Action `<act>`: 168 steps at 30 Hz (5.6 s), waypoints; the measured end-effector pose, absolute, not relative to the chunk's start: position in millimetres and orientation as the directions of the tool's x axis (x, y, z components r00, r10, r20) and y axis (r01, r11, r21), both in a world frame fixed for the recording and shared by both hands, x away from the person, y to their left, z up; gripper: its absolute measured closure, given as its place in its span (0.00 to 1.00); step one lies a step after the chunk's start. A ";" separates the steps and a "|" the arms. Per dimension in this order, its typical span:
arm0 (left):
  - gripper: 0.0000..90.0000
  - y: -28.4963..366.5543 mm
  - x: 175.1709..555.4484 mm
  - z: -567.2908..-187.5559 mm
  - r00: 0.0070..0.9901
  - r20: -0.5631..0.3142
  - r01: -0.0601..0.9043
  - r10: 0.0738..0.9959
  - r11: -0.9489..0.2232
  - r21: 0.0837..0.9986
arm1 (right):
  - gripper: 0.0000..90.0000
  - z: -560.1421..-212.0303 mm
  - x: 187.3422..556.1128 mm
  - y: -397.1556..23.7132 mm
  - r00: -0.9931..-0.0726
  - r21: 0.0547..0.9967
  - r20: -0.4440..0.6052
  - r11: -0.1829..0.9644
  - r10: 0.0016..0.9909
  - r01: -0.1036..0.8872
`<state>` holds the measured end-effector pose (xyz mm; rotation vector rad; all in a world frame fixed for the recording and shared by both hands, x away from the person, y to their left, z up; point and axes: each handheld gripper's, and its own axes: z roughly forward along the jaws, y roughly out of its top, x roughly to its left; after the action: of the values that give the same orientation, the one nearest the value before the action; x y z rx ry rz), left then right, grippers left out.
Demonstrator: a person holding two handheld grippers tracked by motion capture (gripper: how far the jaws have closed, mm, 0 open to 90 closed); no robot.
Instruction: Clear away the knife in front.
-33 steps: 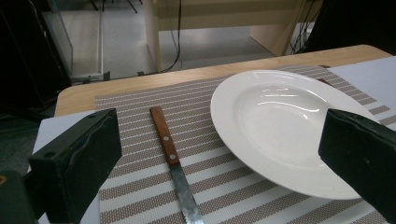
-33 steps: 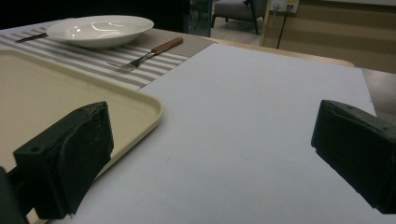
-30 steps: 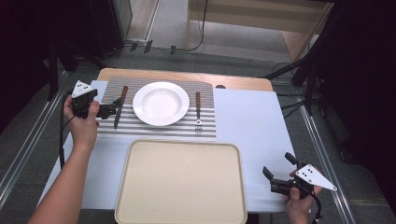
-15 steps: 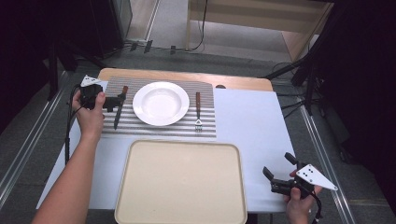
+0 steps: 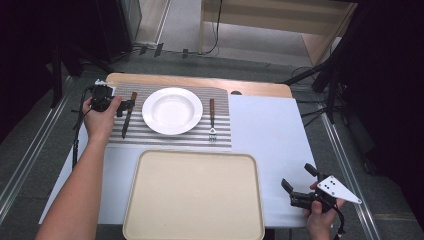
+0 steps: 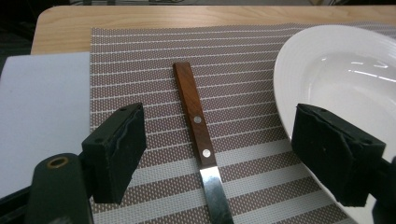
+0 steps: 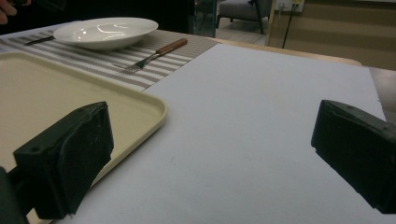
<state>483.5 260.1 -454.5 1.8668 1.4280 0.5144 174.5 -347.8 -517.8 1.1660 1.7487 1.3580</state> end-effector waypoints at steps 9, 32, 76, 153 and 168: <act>0.51 249.6 497.2 -458.3 0.249 -0.081 0.769 0.965 -0.146 0.622 | 0.00 -518.0 174.9 -346.9 -0.410 0.960 0.031 0.087 0.912 0.266; 0.73 230.1 509.4 -476.1 0.265 0.024 0.828 0.964 -0.240 0.507 | 0.00 -518.3 175.4 -345.1 -0.407 0.958 0.021 0.099 0.913 0.270; 0.86 237.3 470.6 -440.3 0.264 0.018 0.804 0.964 -0.230 0.548 | 0.00 -519.1 176.9 -345.6 -0.414 0.961 0.026 0.091 0.910 0.262; 0.86 179.8 263.2 -452.2 0.549 -0.078 0.687 0.832 -0.396 0.610 | 0.00 -520.1 175.4 -343.1 -0.390 0.964 0.013 0.091 0.921 0.249; 0.86 167.9 243.3 -468.7 0.587 -0.147 0.695 0.796 -0.403 0.596 | 0.00 -520.2 175.3 -342.8 -0.390 0.964 0.011 0.094 0.921 0.250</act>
<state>243.3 167.9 -468.7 2.1972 1.1787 0.2120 175.3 -342.8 -520.2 1.1562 1.7301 1.3264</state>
